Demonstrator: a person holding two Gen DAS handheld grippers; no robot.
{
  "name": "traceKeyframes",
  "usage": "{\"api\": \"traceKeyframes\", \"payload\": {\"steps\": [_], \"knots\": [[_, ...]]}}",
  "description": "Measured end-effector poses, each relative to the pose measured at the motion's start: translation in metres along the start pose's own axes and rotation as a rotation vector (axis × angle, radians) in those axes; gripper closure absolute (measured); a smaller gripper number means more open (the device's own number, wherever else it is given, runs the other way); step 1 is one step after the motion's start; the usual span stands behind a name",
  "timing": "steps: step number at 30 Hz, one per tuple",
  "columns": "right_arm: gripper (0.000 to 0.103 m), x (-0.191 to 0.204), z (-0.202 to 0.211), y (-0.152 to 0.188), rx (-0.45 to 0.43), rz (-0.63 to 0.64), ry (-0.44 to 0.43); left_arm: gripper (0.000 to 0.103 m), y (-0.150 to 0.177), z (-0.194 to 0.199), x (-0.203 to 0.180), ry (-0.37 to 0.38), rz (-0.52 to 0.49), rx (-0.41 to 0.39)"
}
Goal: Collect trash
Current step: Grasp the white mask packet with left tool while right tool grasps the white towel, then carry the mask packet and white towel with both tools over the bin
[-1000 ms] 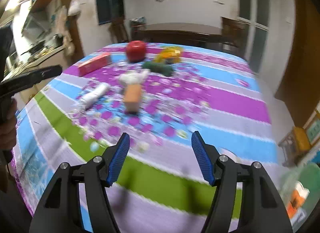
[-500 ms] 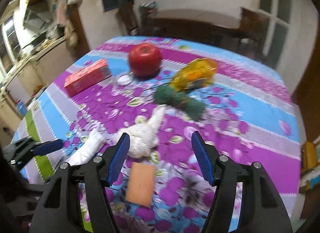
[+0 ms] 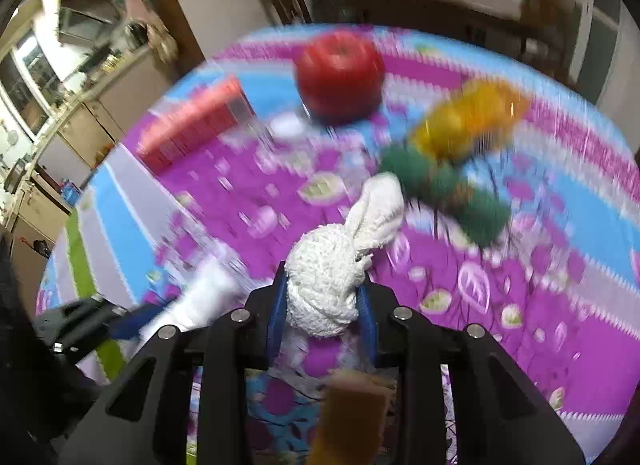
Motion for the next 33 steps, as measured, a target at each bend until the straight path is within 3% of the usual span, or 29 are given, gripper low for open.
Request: {"api": "traceKeyframes", "payload": {"steps": [6, 12, 16, 21, 33], "knots": [[0.073, -0.015, 0.111, -0.013, -0.255, -0.029, 0.036, 0.077, -0.013, 0.044, -0.012, -0.029, -0.026, -0.100], [0.073, -0.026, 0.193, 0.033, -0.376, -0.010, 0.150, 0.077, -0.026, 0.087, -0.079, 0.013, -0.154, -0.184], [0.073, -0.048, 0.234, 0.076, -0.398, -0.050, 0.220, 0.077, -0.029, 0.098, -0.138, 0.046, -0.256, -0.209], [0.073, -0.095, 0.273, 0.134, -0.371, -0.118, 0.368, 0.077, -0.018, 0.095, -0.220, 0.127, -0.362, -0.198], [0.073, -0.200, 0.325, 0.243, -0.296, -0.326, 0.592, 0.077, 0.030, 0.063, -0.406, 0.288, -0.591, -0.136]]}}
Point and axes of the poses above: each gripper's, at about its wrist camera, not at the fingertips, and z roughly against the way its jaws point, x to its left, y to its underside, the point moved 10 cm from there along -z, roughly the way its jaws point, and after that the axes turned 13 degrees about y, right-handed, at the moved point
